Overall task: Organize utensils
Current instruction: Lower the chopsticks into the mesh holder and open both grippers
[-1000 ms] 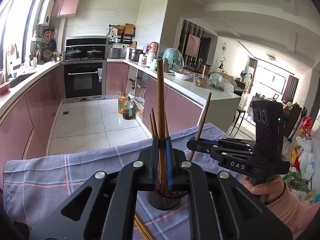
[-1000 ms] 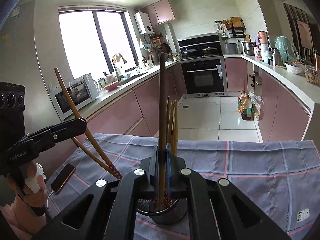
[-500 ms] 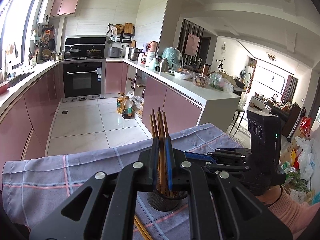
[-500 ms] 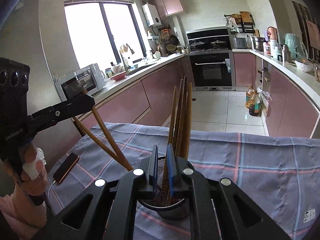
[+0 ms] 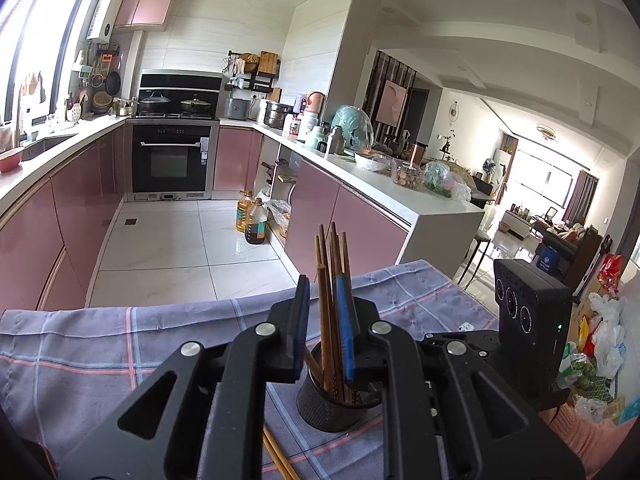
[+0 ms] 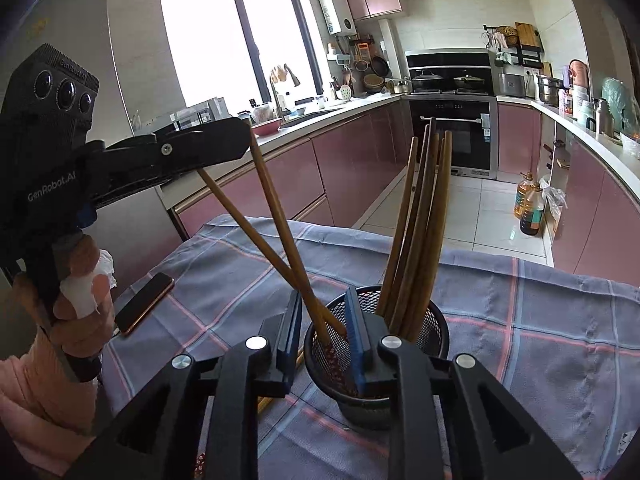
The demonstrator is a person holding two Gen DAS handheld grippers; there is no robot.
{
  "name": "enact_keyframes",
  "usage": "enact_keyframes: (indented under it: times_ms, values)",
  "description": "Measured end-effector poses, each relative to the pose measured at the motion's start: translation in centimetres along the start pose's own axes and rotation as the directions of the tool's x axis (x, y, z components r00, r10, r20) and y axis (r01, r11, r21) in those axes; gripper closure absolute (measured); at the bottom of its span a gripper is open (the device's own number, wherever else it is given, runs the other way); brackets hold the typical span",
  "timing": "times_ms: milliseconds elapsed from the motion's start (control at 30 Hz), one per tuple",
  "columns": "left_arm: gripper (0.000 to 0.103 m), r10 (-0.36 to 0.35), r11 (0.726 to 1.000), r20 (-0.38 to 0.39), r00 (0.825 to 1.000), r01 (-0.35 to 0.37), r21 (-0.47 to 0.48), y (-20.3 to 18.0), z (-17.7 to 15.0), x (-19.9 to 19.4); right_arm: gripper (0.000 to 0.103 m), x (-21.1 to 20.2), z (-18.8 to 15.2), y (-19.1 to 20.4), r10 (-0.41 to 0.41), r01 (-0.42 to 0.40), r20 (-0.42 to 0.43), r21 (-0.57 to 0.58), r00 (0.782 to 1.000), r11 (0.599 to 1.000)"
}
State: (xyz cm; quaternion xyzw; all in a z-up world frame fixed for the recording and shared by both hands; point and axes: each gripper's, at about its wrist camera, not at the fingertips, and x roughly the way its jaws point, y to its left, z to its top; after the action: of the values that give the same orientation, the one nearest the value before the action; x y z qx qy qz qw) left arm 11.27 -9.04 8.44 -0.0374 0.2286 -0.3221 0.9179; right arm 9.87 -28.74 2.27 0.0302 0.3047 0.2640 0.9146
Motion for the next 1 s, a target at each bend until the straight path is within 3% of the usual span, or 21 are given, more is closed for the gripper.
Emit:
enact_keyframes:
  times_ms: [167,300,533,833,1000]
  values:
    - [0.074,0.010,1.000,0.051,0.999,-0.010,0.003,0.4,-1.1,-2.1,0.076,0.9,-0.2,0.5,-0.016,0.016,-0.017,-0.026,1.000,1.000]
    - [0.074,0.015,1.000,0.021,1.000,-0.014,-0.028,1.2,-2.3,-2.0,0.077,2.0,0.0,0.5,-0.035,0.035,-0.028,-0.018,0.999,0.999]
    - [0.075,-0.013,0.997,-0.063,0.998,0.008,-0.076,2.1,-3.9,0.5,0.086,3.4,0.3,0.3,-0.072,0.073,-0.027,0.016,0.997,0.997]
    - [0.084,-0.030,0.997,-0.107,0.994,0.022,-0.077,1.4,-4.2,4.3,0.086,3.3,-0.1,0.0,-0.098,0.098,-0.009,0.048,0.995,0.994]
    - [0.099,-0.022,0.994,-0.116,0.993,0.009,-0.110,2.4,-3.8,6.1,0.089,3.5,-0.1,0.0,-0.085,0.085,-0.006,0.046,0.996,0.995]
